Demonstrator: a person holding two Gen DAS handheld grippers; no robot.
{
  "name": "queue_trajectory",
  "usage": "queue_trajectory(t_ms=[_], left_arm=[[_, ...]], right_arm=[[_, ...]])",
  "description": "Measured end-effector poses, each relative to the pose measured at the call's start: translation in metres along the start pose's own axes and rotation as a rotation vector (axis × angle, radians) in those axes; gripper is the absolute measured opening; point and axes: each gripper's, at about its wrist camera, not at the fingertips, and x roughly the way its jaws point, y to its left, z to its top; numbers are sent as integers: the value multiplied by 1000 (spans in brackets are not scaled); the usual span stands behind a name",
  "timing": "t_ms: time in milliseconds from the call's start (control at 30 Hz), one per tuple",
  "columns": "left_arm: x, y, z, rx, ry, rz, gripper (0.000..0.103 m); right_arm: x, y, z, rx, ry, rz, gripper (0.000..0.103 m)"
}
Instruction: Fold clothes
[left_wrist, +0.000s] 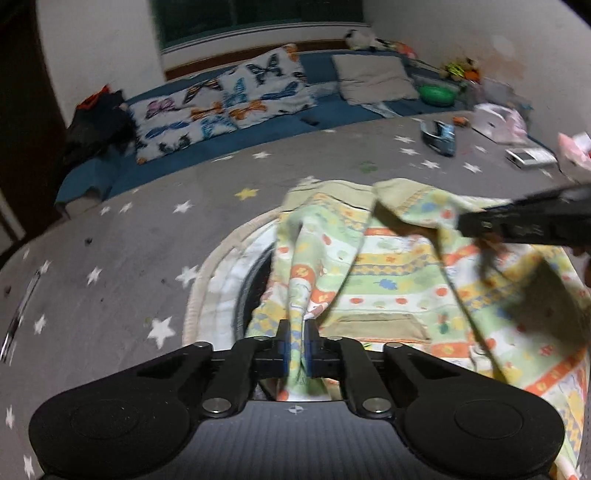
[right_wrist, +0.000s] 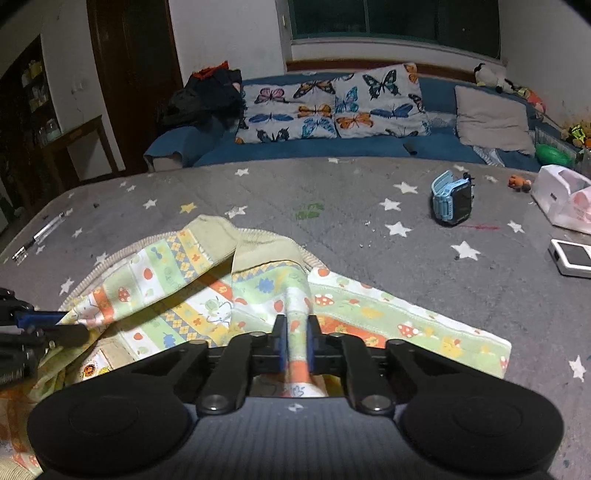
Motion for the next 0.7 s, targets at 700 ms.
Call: queue_trajectory(t_ms=[700], left_arm=[[-116, 65, -106, -313, -27, 91, 5]], right_arm=[[-167, -78, -65, 173, -203, -191, 6]])
